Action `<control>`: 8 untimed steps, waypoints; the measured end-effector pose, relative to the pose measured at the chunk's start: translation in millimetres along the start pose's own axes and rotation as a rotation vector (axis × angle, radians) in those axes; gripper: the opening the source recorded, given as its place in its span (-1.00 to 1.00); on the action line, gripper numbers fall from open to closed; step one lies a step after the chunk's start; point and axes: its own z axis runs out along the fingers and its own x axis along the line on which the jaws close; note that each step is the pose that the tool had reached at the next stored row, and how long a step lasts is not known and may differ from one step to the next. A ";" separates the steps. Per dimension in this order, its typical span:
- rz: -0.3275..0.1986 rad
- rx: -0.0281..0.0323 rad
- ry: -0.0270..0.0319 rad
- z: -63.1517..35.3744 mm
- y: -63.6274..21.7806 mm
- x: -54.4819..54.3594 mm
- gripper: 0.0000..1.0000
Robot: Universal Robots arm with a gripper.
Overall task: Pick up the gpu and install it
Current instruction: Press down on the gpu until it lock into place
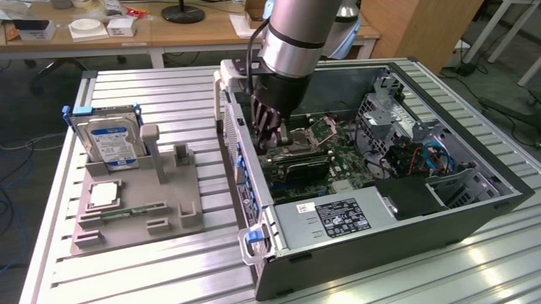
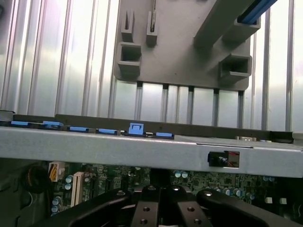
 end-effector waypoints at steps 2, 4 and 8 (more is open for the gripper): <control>0.000 0.0001 -0.0001 0.0 0.3 0.9 -0.80; 0.000 0.0001 -0.0001 0.1 0.6 1.5 -0.80; 0.000 0.0000 -0.0001 0.1 1.5 2.7 -0.80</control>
